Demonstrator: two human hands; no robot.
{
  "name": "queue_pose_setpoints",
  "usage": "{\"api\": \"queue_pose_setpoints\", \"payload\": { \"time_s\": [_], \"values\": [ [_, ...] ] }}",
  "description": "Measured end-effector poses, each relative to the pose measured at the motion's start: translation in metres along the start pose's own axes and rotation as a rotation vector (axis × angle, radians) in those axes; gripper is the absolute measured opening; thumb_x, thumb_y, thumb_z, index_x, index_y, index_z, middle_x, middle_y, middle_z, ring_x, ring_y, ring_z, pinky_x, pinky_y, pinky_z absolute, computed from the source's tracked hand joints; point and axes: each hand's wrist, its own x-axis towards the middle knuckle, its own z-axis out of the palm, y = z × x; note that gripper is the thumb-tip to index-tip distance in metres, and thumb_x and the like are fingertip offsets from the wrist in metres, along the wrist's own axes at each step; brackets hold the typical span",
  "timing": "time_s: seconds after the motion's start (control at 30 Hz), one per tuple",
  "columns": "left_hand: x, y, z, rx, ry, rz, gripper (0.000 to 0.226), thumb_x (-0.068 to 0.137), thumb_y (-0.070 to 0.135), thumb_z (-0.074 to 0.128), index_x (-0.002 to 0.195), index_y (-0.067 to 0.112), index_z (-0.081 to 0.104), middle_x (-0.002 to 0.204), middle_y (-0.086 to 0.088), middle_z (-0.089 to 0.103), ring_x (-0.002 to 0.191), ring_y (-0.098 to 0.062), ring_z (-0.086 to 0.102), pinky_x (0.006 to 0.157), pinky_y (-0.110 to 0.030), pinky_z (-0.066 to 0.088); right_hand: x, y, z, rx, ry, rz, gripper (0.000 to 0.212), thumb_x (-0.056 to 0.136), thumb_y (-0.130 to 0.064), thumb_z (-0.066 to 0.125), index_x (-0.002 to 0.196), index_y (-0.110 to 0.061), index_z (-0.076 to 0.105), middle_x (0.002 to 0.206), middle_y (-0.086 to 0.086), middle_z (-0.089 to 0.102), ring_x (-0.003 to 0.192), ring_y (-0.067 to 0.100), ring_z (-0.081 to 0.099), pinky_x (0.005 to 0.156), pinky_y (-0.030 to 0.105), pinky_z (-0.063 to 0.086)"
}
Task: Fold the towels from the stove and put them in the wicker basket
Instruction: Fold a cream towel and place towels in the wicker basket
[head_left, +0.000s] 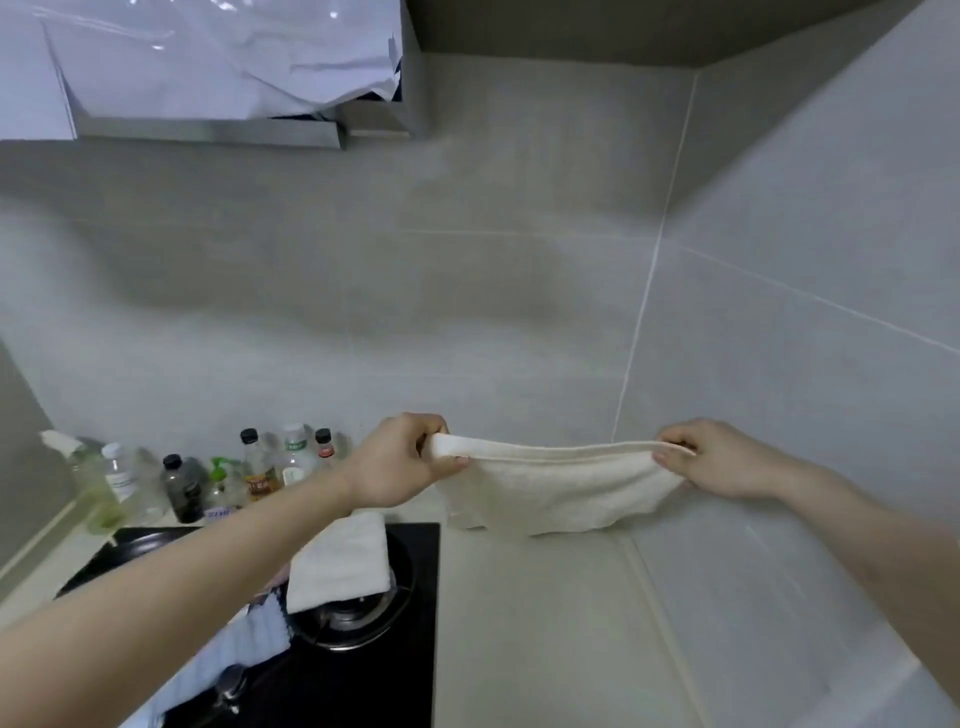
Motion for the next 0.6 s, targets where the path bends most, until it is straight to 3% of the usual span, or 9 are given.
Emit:
{"api": "queue_pose_setpoints", "payload": {
  "time_s": [0.07, 0.17, 0.23, 0.3, 0.43, 0.53, 0.6],
  "values": [
    [-0.030, -0.015, 0.023, -0.012, -0.060, -0.031, 0.037, 0.089, 0.045, 0.075, 0.078, 0.013, 0.059, 0.068, -0.004, 0.057, 0.059, -0.009, 0.049, 0.055, -0.027, 0.038, -0.016, 0.006, 0.030, 0.010, -0.138, 0.024, 0.037, 0.099, -0.025, 0.061, 0.064, -0.035, 0.060, 0.061, -0.025, 0.061, 0.058, -0.007, 0.054, 0.063, 0.025, 0.043],
    [-0.075, -0.032, 0.056, -0.027, -0.147, -0.065, 0.029, 0.090, 0.038, 0.076, 0.072, 0.025, 0.057, 0.061, 0.013, 0.054, 0.057, -0.003, 0.049, 0.053, -0.018, 0.035, -0.040, 0.014, 0.075, 0.040, -0.328, 0.070, 0.038, 0.098, -0.026, 0.063, 0.064, -0.043, 0.062, 0.061, -0.021, 0.062, 0.057, -0.005, 0.056, 0.062, 0.026, 0.044],
    [-0.101, -0.045, 0.078, -0.066, -0.230, -0.095, 0.028, 0.091, 0.035, 0.076, 0.071, 0.029, 0.057, 0.062, 0.020, 0.056, 0.059, -0.001, 0.051, 0.055, -0.014, 0.036, -0.056, 0.017, 0.102, 0.072, -0.433, 0.108, 0.033, 0.096, -0.025, 0.063, 0.065, -0.036, 0.063, 0.062, -0.015, 0.061, 0.059, -0.001, 0.056, 0.061, 0.025, 0.043],
    [-0.123, -0.059, 0.098, -0.078, -0.283, -0.139, 0.030, 0.090, 0.040, 0.075, 0.074, 0.020, 0.059, 0.065, 0.015, 0.054, 0.060, -0.003, 0.049, 0.056, -0.017, 0.036, -0.072, 0.018, 0.128, 0.108, -0.520, 0.157, 0.025, 0.094, -0.026, 0.063, 0.069, -0.026, 0.062, 0.067, -0.011, 0.060, 0.065, 0.005, 0.057, 0.064, 0.026, 0.045],
    [-0.160, -0.084, 0.128, -0.083, -0.346, -0.248, 0.050, 0.086, 0.053, 0.072, 0.077, 0.007, 0.054, 0.066, 0.007, 0.050, 0.058, -0.005, 0.044, 0.057, -0.024, 0.036, -0.098, 0.024, 0.176, 0.095, -0.607, 0.247, 0.022, 0.094, -0.038, 0.063, 0.077, -0.024, 0.065, 0.077, -0.010, 0.064, 0.072, 0.006, 0.061, 0.071, 0.028, 0.049],
    [-0.185, -0.096, 0.146, -0.100, -0.389, -0.348, 0.055, 0.084, 0.058, 0.073, 0.078, 0.006, 0.053, 0.065, 0.005, 0.057, 0.058, -0.007, 0.052, 0.059, -0.026, 0.042, -0.115, 0.030, 0.207, 0.079, -0.659, 0.297, 0.032, 0.092, -0.043, 0.061, 0.095, -0.012, 0.068, 0.087, -0.007, 0.066, 0.073, 0.009, 0.065, 0.071, 0.029, 0.049],
    [-0.199, -0.099, 0.160, -0.126, -0.443, -0.406, 0.053, 0.085, 0.054, 0.074, 0.080, 0.004, 0.055, 0.067, 0.004, 0.061, 0.060, -0.010, 0.062, 0.060, -0.027, 0.046, -0.126, 0.033, 0.224, 0.125, -0.710, 0.328, 0.030, 0.093, -0.042, 0.062, 0.090, -0.012, 0.066, 0.085, -0.008, 0.061, 0.070, 0.007, 0.061, 0.070, 0.026, 0.055]
  ]
}}
